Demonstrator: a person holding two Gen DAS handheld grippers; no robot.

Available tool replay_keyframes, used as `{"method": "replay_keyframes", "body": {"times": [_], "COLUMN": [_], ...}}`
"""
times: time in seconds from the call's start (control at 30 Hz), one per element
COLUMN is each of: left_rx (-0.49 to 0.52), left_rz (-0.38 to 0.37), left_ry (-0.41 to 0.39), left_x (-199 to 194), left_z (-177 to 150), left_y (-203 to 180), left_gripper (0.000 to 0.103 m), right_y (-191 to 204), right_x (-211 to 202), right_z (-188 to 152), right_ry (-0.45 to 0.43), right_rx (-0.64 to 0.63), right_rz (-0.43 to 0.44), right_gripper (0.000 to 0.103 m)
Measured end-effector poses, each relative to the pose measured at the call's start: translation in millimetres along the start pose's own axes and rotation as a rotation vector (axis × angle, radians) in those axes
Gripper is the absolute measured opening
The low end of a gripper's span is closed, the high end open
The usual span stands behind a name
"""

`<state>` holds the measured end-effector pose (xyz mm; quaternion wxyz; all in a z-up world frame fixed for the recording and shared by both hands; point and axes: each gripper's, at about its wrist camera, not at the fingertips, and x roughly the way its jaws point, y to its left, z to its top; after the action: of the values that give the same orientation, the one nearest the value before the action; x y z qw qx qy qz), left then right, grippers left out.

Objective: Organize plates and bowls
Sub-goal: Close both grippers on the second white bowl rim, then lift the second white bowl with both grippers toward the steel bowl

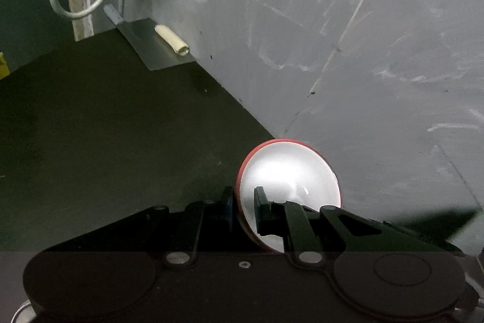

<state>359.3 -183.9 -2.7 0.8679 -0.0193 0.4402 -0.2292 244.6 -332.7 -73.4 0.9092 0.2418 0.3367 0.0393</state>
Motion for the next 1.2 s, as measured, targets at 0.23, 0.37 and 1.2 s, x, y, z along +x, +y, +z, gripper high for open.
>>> {"method": "replay_keyframes", "body": {"times": [0.23, 0.37, 1.2], "left_rx": [-0.010, -0.014, -0.131], "left_rz": [0.017, 0.028, 0.119], "left_ry": [-0.069, -0.101, -0.248], "left_x": [-41.6, -66.9, -201.9], "left_z": [-12.5, -23.5, -125.6], "left_y": [-0.9, -0.5, 39.1], "left_gripper": [0.014, 0.014, 0.014], "right_y": [20.4, 34.8, 133.6], "right_x": [-33.0, -51.1, -126.6], "right_z": [-4.4, -8.9, -70.8], "right_ry": [-0.043, -0.062, -0.069], "right_rx": [-0.046, -0.076, -0.235], "right_rz": [0.040, 0.062, 0.206], "right_gripper": [0.027, 0.027, 0.027]}}
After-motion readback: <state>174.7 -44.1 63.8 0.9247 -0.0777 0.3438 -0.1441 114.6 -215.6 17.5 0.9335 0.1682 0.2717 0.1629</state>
